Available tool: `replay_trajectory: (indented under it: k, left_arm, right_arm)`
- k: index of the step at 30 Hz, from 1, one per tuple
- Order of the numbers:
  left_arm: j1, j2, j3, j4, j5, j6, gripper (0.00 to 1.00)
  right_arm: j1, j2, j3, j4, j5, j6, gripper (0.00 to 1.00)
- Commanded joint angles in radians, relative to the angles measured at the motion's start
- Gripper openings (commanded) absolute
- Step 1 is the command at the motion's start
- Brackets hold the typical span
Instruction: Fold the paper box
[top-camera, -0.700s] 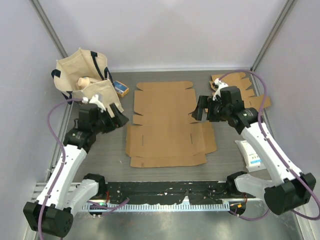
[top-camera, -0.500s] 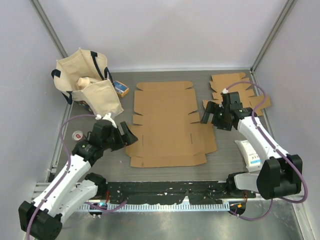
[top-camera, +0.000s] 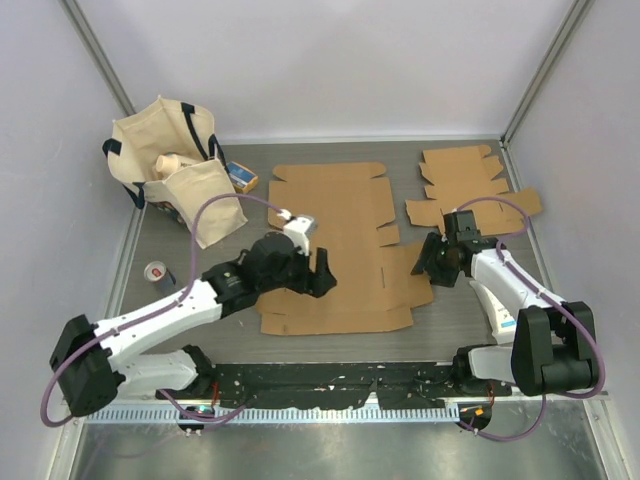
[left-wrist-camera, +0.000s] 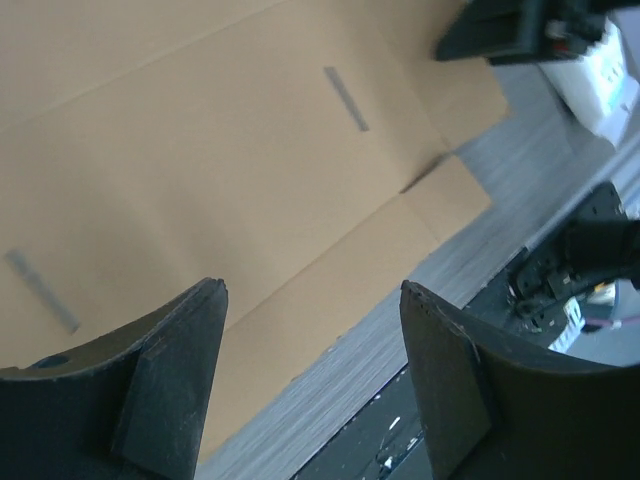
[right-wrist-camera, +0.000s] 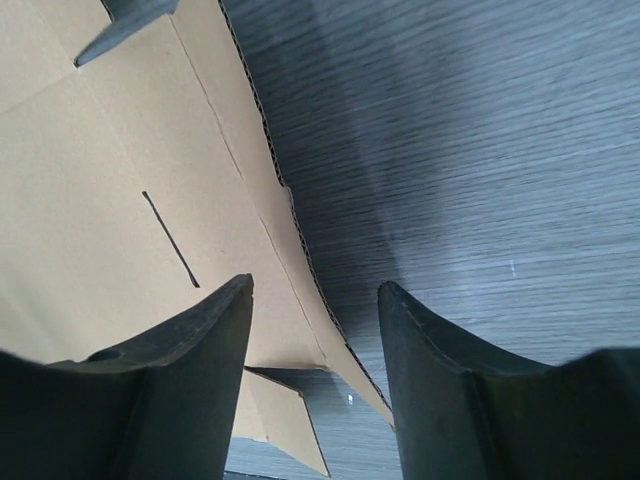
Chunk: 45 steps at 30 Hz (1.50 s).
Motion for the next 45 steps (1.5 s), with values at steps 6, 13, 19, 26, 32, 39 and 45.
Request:
replay_trajectory:
  k: [6,13,19,26,32,39,45]
  left_arm:
    - [-0.285,0.268,0.150,0.341,-0.101,0.493,0.78]
    - [-0.356,0.478,0.298,0.315,-0.194,0.635,0.91]
    - [-0.442,0.559,0.333,0.334,-0.368,0.745,0.91]
    - [-0.483,0.610,0.331,0.364,-0.492,0.761,0.89]
    - [-0.496,0.673,0.357,0.386,-0.624,0.779,0.71]
    - [-0.503,0.678,0.374,0.389,-0.685,0.804,0.23]
    - [-0.496,0.615,0.463,0.276,-0.704,0.681,0.00]
  right_arm:
    - [0.003,-0.018,0.032,0.054,-0.080,-0.013,0.20]
    - [0.004,-0.036,0.162,-0.083,-0.123,0.053,0.02]
    - [0.003,-0.039,0.185,-0.091,-0.202,0.122,0.02]
    - [0.004,-0.047,0.207,-0.101,-0.224,0.127,0.02]
    - [0.004,-0.062,0.224,-0.117,-0.239,0.125,0.02]
    - [0.004,-0.067,0.273,-0.124,-0.255,0.116,0.02]
    - [0.001,-0.018,0.513,-0.166,-0.052,-0.095,0.67]
